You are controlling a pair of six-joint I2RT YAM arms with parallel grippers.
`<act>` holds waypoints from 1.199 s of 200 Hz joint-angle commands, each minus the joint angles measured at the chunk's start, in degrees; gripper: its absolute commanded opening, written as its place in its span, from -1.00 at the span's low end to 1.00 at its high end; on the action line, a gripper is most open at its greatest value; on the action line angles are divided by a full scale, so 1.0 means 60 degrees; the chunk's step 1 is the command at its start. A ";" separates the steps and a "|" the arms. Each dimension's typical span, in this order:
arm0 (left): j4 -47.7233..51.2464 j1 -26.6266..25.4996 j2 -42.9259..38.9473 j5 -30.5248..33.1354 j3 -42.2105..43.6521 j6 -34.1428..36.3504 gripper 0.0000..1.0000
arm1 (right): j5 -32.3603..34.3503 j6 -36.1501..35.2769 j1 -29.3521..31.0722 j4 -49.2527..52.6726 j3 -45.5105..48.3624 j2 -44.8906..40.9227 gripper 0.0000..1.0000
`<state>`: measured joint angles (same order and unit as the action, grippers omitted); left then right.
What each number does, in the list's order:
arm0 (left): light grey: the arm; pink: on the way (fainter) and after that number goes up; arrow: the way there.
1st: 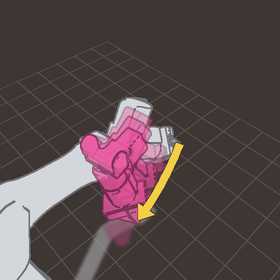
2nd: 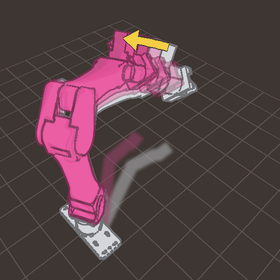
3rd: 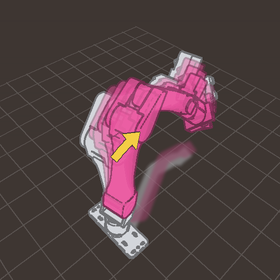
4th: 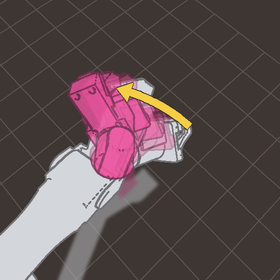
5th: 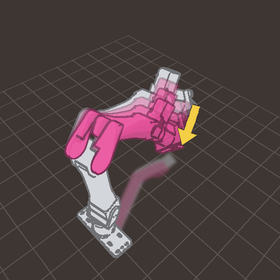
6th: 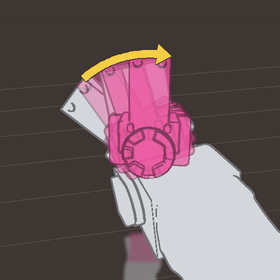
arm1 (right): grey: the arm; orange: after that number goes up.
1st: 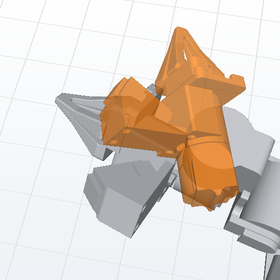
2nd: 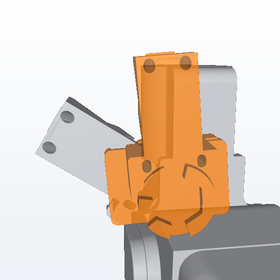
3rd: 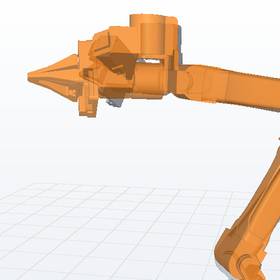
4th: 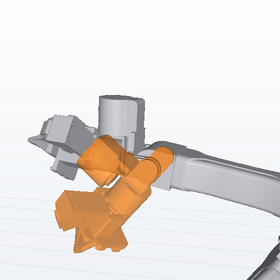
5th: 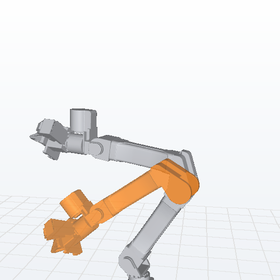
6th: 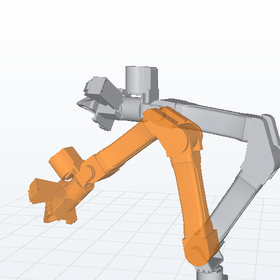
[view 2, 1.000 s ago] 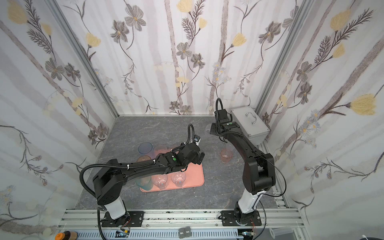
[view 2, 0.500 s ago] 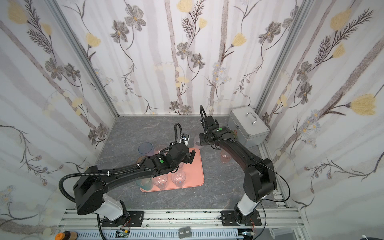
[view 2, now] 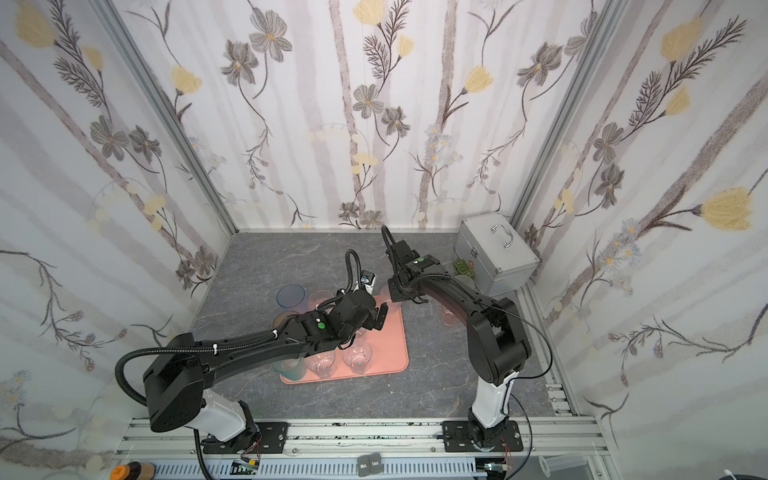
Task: Place the glasses into the tray
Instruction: 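Carry the frosted glass onto the tray and lower it upright, then open the right gripper and move it to the second frosted glass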
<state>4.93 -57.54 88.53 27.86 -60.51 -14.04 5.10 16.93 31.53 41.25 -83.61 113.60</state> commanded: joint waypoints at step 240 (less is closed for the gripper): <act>-0.0089 -0.0760 0.0274 0.0780 -0.0713 -0.0833 1.00 | -0.0265 0.0435 -0.0492 -0.0727 0.1011 -0.2866 -0.21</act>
<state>4.80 -61.01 88.25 30.15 -62.89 -17.91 2.96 18.09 29.89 40.36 -80.20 99.39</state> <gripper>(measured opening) 0.997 0.391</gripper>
